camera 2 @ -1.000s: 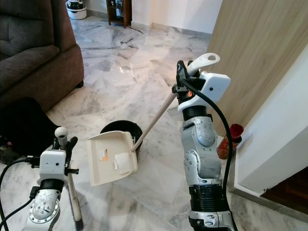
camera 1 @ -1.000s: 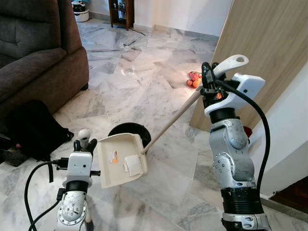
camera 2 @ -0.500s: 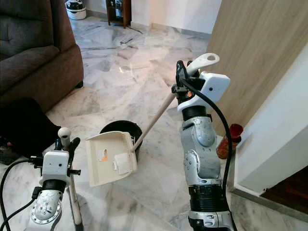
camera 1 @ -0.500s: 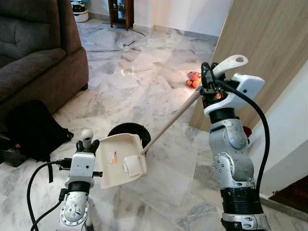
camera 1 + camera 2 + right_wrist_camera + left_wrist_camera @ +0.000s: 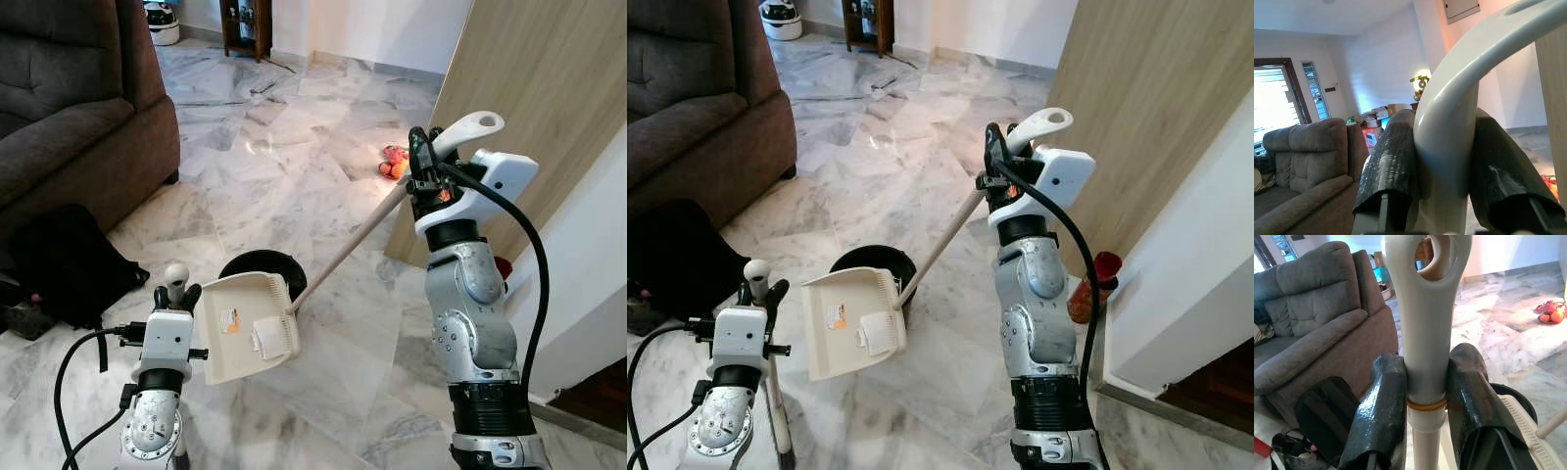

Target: Sweep floor

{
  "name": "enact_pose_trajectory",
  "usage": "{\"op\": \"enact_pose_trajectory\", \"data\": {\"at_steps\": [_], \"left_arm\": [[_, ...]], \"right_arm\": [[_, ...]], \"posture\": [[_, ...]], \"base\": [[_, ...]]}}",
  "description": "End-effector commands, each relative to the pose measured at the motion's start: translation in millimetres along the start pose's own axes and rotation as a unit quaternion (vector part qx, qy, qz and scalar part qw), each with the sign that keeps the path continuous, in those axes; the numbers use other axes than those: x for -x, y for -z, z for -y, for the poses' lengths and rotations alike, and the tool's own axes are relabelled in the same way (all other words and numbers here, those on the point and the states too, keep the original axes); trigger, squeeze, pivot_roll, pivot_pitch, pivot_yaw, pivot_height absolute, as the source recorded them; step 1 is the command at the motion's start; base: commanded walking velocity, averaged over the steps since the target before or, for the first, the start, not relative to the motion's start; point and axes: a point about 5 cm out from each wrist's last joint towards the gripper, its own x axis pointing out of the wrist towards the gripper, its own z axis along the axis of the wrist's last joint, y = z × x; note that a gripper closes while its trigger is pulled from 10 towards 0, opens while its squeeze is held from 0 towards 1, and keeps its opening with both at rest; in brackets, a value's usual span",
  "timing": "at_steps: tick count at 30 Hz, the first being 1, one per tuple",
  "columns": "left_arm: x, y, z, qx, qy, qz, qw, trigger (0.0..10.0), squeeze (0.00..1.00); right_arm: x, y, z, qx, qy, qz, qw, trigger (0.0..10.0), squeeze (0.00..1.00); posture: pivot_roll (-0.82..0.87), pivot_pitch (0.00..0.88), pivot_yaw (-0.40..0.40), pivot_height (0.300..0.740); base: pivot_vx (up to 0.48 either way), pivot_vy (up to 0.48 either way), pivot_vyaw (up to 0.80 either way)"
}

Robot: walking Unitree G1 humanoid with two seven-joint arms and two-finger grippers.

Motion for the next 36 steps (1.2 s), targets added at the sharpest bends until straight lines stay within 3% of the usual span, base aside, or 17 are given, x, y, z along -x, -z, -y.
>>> {"op": "enact_pose_trajectory", "data": {"at_steps": [1, 36], "left_arm": [[-3.9, -9.8, -1.3, -0.005, -0.008, 0.027, 1.0, 10.0, 0.0], [-6.8, -11.2, -2.5, -0.007, -0.014, 0.031, 0.999, 10.0, 0.0]], "right_arm": [[-5.5, -11.9, -4.6, -0.01, -0.008, 0.031, 0.999, 10.0, 0.0], [-6.1, -11.5, -7.2, -0.014, -0.017, 0.03, 0.999, 10.0, 0.0]], "posture": [[0.17, 0.042, -0.055, 0.74], [0.17, 0.049, -0.057, 0.74]], "base": [[0.259, 0.0, 0.0], [0.289, 0.0, 0.0]]}}
